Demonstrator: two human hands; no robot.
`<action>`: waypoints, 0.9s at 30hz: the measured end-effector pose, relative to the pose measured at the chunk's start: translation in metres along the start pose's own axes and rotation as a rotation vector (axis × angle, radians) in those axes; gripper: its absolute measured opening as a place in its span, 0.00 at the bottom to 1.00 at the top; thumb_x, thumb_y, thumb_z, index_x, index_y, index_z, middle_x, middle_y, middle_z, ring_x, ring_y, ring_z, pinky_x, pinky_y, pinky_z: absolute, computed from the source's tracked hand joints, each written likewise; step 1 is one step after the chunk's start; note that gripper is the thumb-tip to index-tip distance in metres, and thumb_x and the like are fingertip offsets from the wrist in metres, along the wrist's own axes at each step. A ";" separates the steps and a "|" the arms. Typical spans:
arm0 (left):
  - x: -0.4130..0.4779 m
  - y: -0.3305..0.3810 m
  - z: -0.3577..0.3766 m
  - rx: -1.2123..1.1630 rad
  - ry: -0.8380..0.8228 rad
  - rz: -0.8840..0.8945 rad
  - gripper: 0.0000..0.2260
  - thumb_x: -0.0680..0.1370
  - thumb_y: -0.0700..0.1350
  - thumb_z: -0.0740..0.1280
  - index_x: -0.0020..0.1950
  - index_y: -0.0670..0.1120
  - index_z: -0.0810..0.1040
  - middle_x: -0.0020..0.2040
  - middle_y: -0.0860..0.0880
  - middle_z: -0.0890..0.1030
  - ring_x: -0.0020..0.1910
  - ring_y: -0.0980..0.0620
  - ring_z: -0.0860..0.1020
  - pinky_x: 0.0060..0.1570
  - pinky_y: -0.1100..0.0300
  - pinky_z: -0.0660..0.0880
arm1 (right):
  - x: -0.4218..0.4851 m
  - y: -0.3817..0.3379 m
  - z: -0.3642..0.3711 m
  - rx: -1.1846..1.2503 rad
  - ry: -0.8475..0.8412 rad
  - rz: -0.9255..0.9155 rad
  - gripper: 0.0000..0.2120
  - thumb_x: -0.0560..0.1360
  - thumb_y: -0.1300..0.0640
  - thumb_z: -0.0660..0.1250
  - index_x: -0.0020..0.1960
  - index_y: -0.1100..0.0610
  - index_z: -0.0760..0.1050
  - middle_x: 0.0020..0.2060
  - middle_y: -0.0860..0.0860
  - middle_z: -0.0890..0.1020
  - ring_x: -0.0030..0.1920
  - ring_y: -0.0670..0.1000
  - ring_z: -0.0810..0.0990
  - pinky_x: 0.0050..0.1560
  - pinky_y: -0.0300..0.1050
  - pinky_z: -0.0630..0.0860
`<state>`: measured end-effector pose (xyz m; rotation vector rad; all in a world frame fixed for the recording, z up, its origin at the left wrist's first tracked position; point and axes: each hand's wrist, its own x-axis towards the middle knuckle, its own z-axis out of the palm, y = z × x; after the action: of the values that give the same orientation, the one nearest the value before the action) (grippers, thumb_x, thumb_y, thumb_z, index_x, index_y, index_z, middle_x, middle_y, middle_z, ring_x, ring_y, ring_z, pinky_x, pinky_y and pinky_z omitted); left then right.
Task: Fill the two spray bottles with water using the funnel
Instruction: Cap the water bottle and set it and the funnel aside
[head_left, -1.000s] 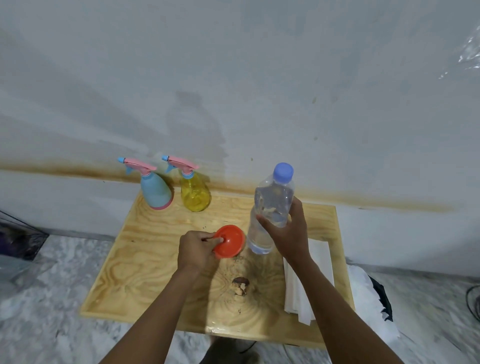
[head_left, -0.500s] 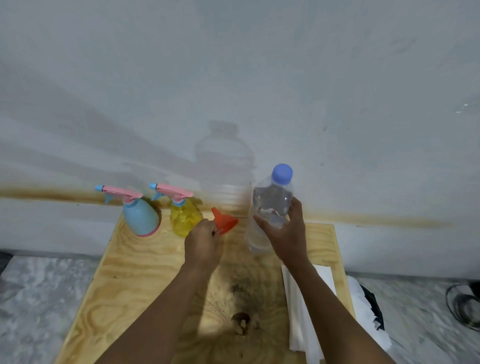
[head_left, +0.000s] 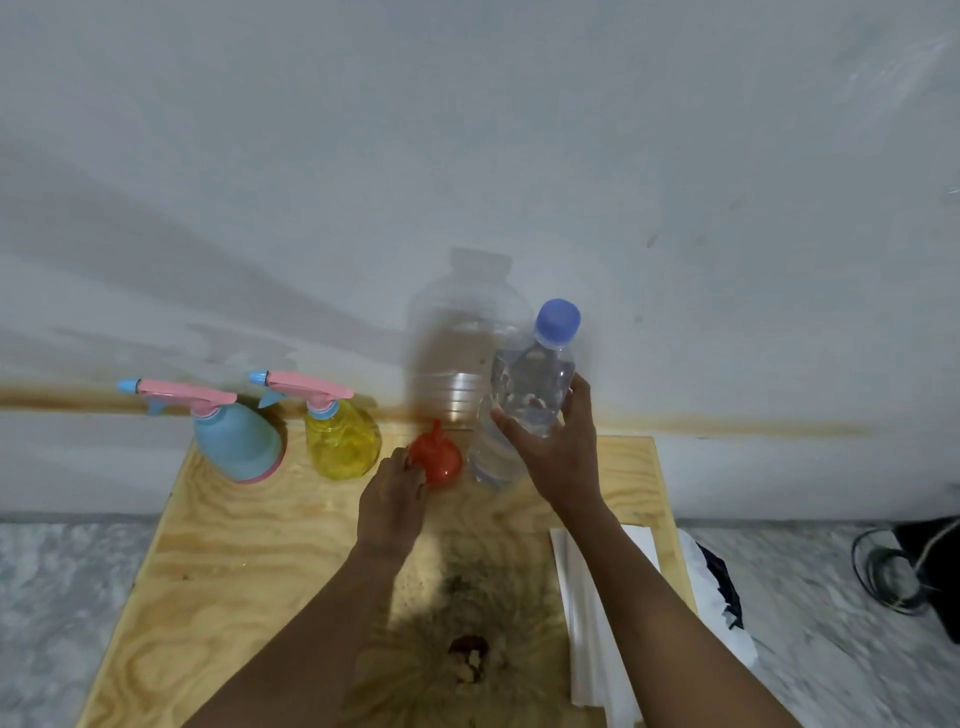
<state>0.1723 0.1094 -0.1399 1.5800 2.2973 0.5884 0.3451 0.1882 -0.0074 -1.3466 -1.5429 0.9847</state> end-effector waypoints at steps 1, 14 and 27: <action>-0.002 0.000 0.001 -0.012 -0.010 0.002 0.03 0.75 0.42 0.69 0.46 0.42 0.77 0.51 0.47 0.76 0.46 0.45 0.78 0.37 0.55 0.73 | 0.000 0.000 -0.001 0.007 -0.001 0.004 0.36 0.64 0.49 0.81 0.66 0.52 0.67 0.52 0.37 0.78 0.53 0.38 0.80 0.52 0.35 0.78; 0.009 0.028 0.005 -0.205 0.007 -0.274 0.29 0.65 0.62 0.75 0.63 0.56 0.74 0.57 0.55 0.76 0.57 0.53 0.75 0.51 0.51 0.78 | 0.006 0.002 0.004 0.016 0.005 0.020 0.35 0.64 0.47 0.80 0.65 0.49 0.66 0.55 0.41 0.79 0.56 0.44 0.81 0.57 0.51 0.80; 0.019 0.023 0.010 -0.143 0.063 -0.298 0.25 0.71 0.56 0.73 0.66 0.52 0.74 0.56 0.50 0.78 0.56 0.45 0.76 0.50 0.50 0.76 | 0.007 0.001 0.001 -0.013 -0.077 0.020 0.39 0.64 0.45 0.80 0.68 0.46 0.62 0.56 0.37 0.76 0.56 0.44 0.80 0.58 0.49 0.79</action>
<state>0.1885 0.1359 -0.1373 1.1415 2.4134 0.7141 0.3441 0.1949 -0.0082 -1.3492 -1.5980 1.0514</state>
